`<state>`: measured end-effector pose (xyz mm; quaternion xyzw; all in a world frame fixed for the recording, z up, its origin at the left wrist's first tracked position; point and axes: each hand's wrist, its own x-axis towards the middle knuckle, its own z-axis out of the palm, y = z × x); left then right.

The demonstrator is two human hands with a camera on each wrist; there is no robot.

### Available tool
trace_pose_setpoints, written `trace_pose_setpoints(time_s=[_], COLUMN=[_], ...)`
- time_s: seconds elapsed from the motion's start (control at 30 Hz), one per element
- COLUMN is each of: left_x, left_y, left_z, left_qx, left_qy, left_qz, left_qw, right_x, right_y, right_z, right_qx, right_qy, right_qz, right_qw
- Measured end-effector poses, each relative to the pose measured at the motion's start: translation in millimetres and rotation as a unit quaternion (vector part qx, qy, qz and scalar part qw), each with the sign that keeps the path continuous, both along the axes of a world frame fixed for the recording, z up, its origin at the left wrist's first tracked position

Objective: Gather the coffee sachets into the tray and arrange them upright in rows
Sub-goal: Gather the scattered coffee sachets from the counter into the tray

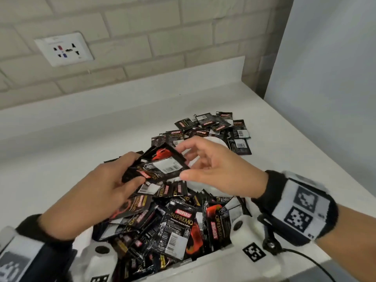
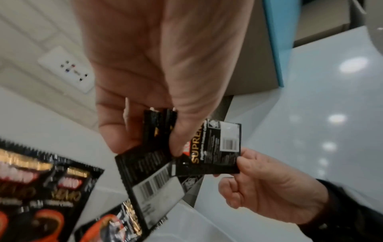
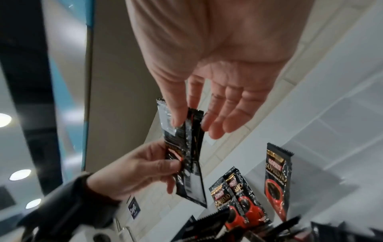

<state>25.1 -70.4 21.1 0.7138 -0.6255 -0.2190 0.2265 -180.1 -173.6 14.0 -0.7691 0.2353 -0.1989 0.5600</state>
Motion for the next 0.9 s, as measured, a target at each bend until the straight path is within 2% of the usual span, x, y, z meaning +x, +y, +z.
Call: trace_pose_setpoints(time_s=[0.07,0.17,0.27,0.33,0.4,0.47,0.53,0.63,0.7,0.73,0.77,0.9], left_x=[4,9,16,14,18,19,28,36,43,47,51,60], left_y=[5,13,19,19,21,21,20,22,21,21,23,27], left_z=[3,6,-3,-13,-28,-30,-34,-38,-40,-40,-39,-34], left_qx=[-0.033,-0.087,-0.077,0.009,0.084,0.134,0.135,0.144,0.130,0.137,0.097,0.016], left_qy=[-0.091,-0.231,-0.309,-0.349,-0.350,-0.317,-0.290,-0.294,-0.253,-0.230,-0.219,-0.150], left_qz=[0.007,0.022,0.021,0.004,-0.027,-0.043,-0.050,-0.051,-0.031,-0.017,-0.022,-0.025], left_qw=[0.995,0.969,0.948,0.937,0.932,0.938,0.946,0.944,0.958,0.963,0.971,0.988], right_x=[4,6,0,-8,-17,-29,-42,-63,-75,-79,-83,-82], right_y=[2,1,-1,-4,-7,-13,-22,-43,-63,-75,-87,-135], right_z=[-4,-5,-4,-3,-1,2,8,16,16,15,12,-15], right_qx=[-0.023,-0.048,-0.069,-0.076,-0.092,-0.110,-0.101,-0.075,-0.073,-0.070,-0.068,-0.053], right_qy=[0.008,0.018,0.031,0.035,0.045,0.058,0.052,0.032,0.041,0.062,0.094,0.300], right_qz=[0.008,0.005,0.005,0.008,0.007,-0.007,-0.034,-0.104,-0.150,-0.169,-0.188,-0.216], right_qw=[1.000,0.999,0.997,0.996,0.995,0.992,0.993,0.991,0.985,0.981,0.975,0.928])
